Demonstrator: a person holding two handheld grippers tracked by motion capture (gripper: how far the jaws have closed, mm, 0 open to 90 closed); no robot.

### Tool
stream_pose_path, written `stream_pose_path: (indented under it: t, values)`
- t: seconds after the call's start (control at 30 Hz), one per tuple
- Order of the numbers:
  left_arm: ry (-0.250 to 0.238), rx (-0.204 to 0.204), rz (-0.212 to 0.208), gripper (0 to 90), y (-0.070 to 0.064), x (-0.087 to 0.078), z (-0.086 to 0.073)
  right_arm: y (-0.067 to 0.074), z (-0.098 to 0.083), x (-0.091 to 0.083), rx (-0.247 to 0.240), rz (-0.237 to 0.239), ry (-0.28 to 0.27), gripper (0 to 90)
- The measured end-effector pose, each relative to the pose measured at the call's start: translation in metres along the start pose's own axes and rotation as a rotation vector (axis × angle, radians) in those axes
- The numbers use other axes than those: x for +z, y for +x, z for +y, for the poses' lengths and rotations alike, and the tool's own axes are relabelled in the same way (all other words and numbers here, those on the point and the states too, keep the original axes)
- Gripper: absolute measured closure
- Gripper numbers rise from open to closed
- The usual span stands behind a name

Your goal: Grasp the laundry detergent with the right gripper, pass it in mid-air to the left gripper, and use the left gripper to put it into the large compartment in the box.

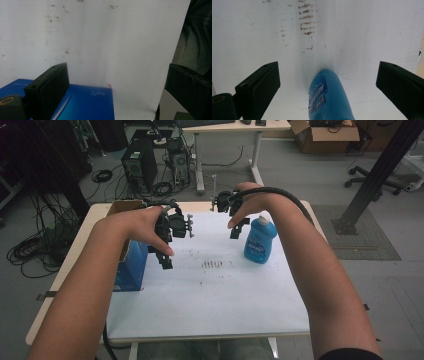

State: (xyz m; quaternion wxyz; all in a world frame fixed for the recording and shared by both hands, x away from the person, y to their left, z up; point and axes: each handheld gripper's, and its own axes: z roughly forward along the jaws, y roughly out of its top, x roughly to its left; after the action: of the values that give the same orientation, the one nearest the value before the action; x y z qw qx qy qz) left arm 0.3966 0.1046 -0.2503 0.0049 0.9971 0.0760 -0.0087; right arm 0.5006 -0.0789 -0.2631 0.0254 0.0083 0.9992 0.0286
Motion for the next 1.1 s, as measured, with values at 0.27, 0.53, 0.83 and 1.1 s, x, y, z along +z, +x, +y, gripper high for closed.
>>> stream_pose_path:
  t: [0.27, 0.53, 0.83, 1.1]
  values:
    - [0.000, -0.010, 0.006, 5.5, 0.002, 0.000, -0.004, -0.001, 0.000, -0.004, 0.006, -0.017, -0.022, 5.3]
    - [-0.003, -0.003, 0.009, 5.5, -0.002, -0.002, -0.005, 0.002, -0.004, -0.021, 0.014, -0.043, -0.069, 5.9]
    - [-0.002, -0.009, 0.011, 5.5, -0.005, -0.006, -0.005, 0.007, -0.026, -0.047, 0.042, -0.084, -0.117, 5.7]
    - [0.006, -0.006, 0.011, 5.5, -0.006, -0.007, 0.000, 0.020, -0.048, -0.069, 0.045, -0.128, -0.158, 5.9]
